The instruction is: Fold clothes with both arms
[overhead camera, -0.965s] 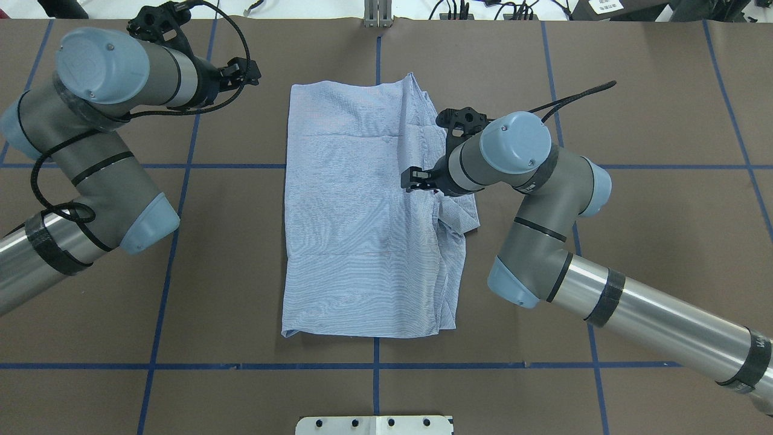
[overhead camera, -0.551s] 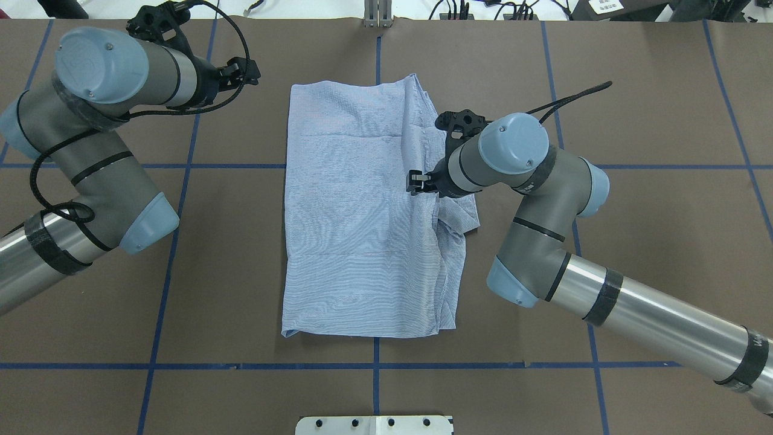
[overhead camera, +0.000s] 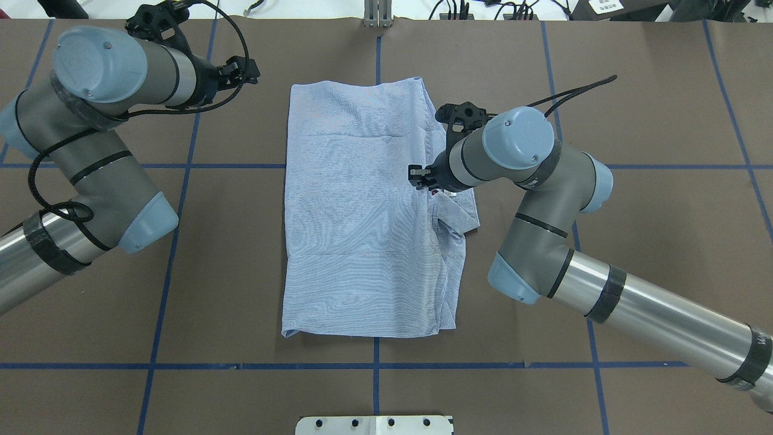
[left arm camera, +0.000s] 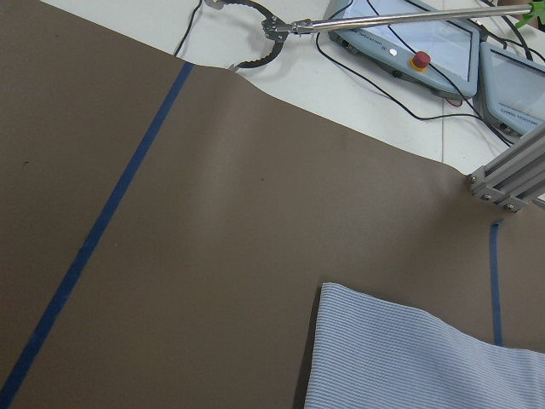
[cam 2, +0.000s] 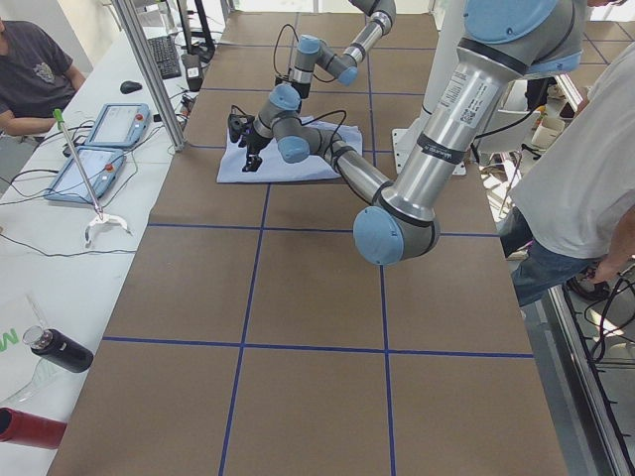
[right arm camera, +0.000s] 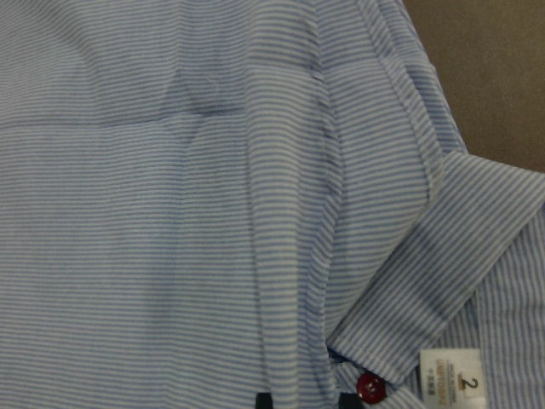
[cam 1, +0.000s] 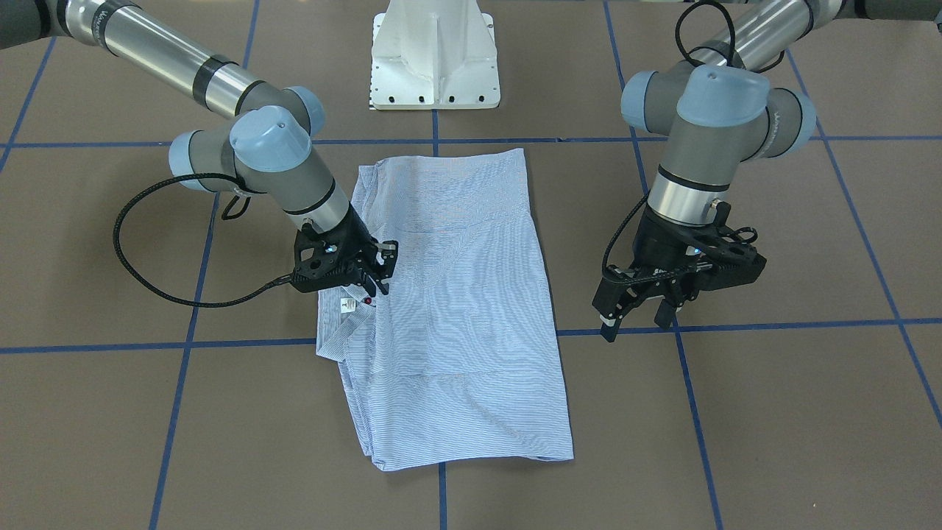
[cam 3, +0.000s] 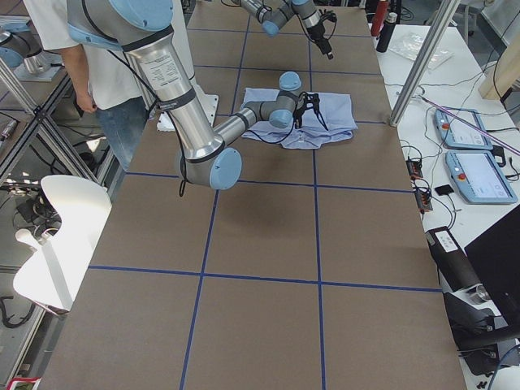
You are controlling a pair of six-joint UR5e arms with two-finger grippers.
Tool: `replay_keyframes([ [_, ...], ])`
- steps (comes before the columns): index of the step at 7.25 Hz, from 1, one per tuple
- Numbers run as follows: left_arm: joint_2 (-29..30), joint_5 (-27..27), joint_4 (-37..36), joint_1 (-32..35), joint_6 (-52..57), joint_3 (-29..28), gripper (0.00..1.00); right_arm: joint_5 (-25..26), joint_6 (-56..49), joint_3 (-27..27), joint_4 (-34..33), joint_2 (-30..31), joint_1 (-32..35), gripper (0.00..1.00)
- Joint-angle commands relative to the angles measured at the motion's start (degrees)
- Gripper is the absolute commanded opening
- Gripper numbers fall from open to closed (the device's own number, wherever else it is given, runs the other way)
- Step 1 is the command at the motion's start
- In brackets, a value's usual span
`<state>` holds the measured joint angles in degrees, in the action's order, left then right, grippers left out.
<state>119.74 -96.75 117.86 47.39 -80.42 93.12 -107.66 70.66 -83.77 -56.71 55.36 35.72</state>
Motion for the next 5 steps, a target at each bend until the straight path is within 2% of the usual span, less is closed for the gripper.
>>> replay_keyframes([
  [1, 0.06, 0.07, 0.00, 0.07, 0.00, 0.13, 1.00, 0.70, -0.09, -1.30, 0.02, 0.01, 0.92, 0.75],
  [5, 0.15, -0.02, 0.00, 0.07, -0.09, 0.22, 1.00, 0.35, -1.58, -0.42, -2.34, 0.71, 1.01, 0.74],
])
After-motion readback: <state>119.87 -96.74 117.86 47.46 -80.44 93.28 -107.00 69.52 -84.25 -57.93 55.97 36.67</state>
